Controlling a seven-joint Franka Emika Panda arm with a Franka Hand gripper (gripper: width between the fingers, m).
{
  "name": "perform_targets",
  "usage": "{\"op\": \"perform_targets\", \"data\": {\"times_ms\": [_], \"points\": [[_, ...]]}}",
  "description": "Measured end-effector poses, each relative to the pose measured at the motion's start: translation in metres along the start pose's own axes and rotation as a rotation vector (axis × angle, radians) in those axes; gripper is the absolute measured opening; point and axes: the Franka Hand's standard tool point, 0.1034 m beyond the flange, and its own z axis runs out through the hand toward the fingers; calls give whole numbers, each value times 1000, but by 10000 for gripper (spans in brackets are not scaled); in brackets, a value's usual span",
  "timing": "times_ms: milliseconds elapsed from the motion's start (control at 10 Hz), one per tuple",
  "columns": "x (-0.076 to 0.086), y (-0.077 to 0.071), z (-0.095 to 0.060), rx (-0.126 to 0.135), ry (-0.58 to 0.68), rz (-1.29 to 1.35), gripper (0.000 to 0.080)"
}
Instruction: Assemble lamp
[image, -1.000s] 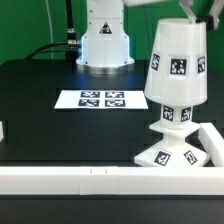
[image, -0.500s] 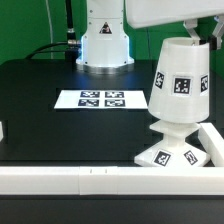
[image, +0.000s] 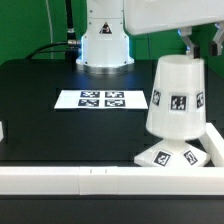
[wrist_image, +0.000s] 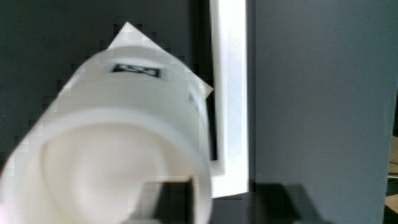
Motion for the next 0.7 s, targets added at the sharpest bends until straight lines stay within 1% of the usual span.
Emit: {"op": "perform_targets", "data": {"times_ms": [200, 300, 400, 500, 600, 700], "points": [[0, 1, 0, 0, 1, 2, 442], [0, 1, -1, 0, 1, 2, 442], [1, 1, -2, 0, 3, 1, 619], [0, -1, -7, -5, 4, -1, 619], [-2, -5, -16, -10, 3, -4, 683], [-4, -10, -26, -10, 4, 4, 683]]}}
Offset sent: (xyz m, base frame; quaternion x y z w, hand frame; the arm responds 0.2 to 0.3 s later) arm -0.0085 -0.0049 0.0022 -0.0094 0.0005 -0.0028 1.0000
